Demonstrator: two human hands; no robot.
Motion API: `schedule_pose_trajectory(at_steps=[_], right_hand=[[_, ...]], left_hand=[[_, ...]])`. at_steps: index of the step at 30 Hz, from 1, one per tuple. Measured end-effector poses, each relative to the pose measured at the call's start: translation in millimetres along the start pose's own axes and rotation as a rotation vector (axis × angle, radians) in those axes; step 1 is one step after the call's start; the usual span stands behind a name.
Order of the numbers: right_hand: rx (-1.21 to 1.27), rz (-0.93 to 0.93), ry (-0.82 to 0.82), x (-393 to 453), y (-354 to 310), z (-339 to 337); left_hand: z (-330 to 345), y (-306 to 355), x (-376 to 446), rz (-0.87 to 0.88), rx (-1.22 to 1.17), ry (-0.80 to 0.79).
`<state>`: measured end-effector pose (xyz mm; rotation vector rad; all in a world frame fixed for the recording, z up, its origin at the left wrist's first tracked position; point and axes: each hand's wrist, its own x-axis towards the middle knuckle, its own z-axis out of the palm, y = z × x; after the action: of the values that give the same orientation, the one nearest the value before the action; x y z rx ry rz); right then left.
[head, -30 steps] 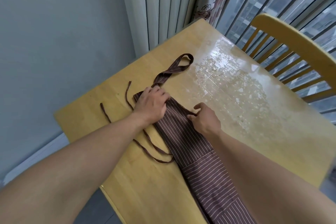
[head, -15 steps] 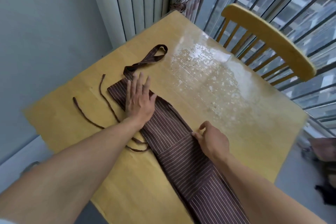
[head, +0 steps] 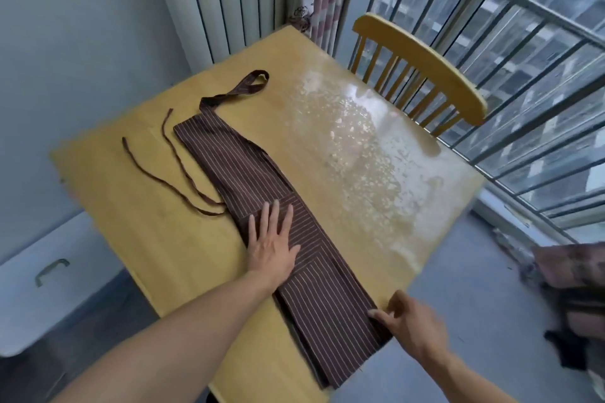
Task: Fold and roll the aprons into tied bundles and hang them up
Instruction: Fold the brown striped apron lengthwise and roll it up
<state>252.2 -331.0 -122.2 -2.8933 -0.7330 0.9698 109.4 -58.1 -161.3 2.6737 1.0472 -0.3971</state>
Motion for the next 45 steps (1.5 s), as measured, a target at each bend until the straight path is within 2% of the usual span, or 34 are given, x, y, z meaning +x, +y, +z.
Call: schedule_pose_trajectory(at_steps=[2,5,8,10,16,18,21,23,24,26,28,29,32,33,35,36,39,41,43,45], right_hand=[[0.133,0.039,-0.131,-8.7,21.4,17.1],[0.330,0.018,-0.302,-16.6,45.7,36.8],[0.450,-0.026,-0.321,-17.2,26.5,22.7],[0.525,-0.009,-0.303,-16.6,8.1,3.3],[0.622,-0.049,-0.440,-15.9,-43.8,-34.2],[0.807,-0.081,-0.415,-13.3,-72.4,-53.3],[1.061,-0.196,-0.428,-7.4,-117.7,-87.2],[0.937,-0.363,-0.451,-3.5,-135.7,-101.8],[0.819,-0.444,-0.439,-1.5,-142.0,-105.8],[0.596,-0.546,-0.334,1.4,-153.1,-112.6],[0.390,-0.605,-0.235,4.8,-158.9,-115.6],[0.300,-0.620,-0.234,5.9,-160.7,-116.7],[0.119,-0.633,-0.373,10.1,-164.3,-109.1],[0.115,-0.624,-0.430,11.5,-164.9,-105.5],[0.183,-0.598,-0.509,14.0,-172.2,-98.9],[0.237,-0.585,-0.518,17.1,-176.5,-96.7],[0.407,-0.557,-0.446,31.1,-197.2,-92.5],[0.468,-0.530,-0.350,41.3,-216.1,-89.9],[0.459,-0.510,-0.294,49.5,-238.8,-87.2],[0.421,-0.489,-0.279,57.7,-256.2,-81.2]], left_hand=[[6.9,9.5,-18.5,-0.060,0.010,-0.045],[14.4,22.5,-44.5,0.054,-0.026,-0.046],[16.8,28.8,-63.1,0.273,-0.152,-0.134],[15.6,30.7,-78.3,0.341,-0.199,-0.219],[1.4,23.5,-95.8,0.346,-0.264,-0.526],[-12.6,19.3,-99.8,0.332,-0.287,-0.635],[-26.5,13.8,-115.8,0.057,-0.271,-0.622],[-26.3,9.5,-122.6,-0.090,-0.520,-0.583],[-28.7,7.8,-124.3,-0.193,-0.753,-0.536],[-31.9,-4.9,-123.0,-0.357,-1.090,-0.496],[-32.3,-20.2,-123.5,-0.364,-1.219,-0.622],[-30.5,-26.2,-124.3,-0.350,-1.230,-0.712],[-23.4,-43.2,-131.3,-0.368,-1.289,-1.017],[-20.3,-47.0,-133.8,-0.370,-1.317,-1.068],[-19.5,-52.2,-140.0,-0.389,-1.365,-1.008],[-23.9,-52.6,-140.9,-0.402,-1.374,-0.926],[-38.9,-62.5,-129.3,-0.407,-1.416,-0.551],[-48.8,-76.6,-113.2,-0.432,-1.461,-0.362],[-53.5,-90.7,-93.1,-0.460,-1.500,-0.295],[-56.6,-98.5,-77.6,-0.468,-1.438,-0.256]])
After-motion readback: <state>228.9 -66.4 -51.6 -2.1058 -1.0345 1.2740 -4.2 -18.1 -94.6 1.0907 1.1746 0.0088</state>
